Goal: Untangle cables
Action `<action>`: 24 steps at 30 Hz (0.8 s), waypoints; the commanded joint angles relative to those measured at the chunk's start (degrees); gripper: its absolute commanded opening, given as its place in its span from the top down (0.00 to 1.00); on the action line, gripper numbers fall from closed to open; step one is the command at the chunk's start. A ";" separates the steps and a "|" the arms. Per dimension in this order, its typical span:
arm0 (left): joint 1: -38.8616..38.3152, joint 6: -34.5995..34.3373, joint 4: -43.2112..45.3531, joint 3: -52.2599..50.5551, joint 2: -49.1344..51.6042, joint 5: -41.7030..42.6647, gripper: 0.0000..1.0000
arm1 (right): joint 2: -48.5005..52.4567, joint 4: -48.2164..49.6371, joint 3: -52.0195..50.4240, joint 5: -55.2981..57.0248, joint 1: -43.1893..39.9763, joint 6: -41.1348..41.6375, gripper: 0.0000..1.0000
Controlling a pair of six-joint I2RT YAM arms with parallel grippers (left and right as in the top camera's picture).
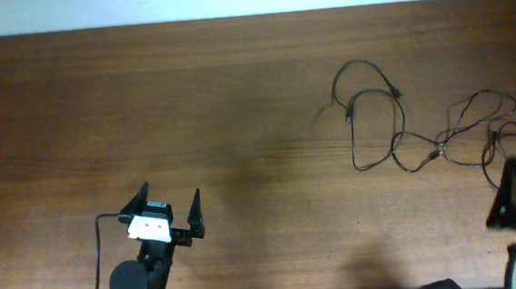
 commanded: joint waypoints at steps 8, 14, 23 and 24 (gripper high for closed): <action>-0.13 1.11 -0.31 -0.17 -0.42 -0.61 0.01 | -26.34 11.72 -29.29 -4.52 -5.38 0.39 0.02; -0.13 1.11 -0.31 -0.17 -0.42 -0.61 0.01 | -27.47 44.76 -46.10 -5.62 -5.64 0.13 0.02; -0.13 1.11 -0.31 -0.17 -0.42 -0.61 0.01 | -27.47 86.93 -75.21 -8.61 -5.64 -4.52 0.02; -0.13 1.11 -0.31 -0.17 -0.42 -0.61 0.01 | -27.47 86.03 -77.20 -8.59 -5.64 -4.55 0.02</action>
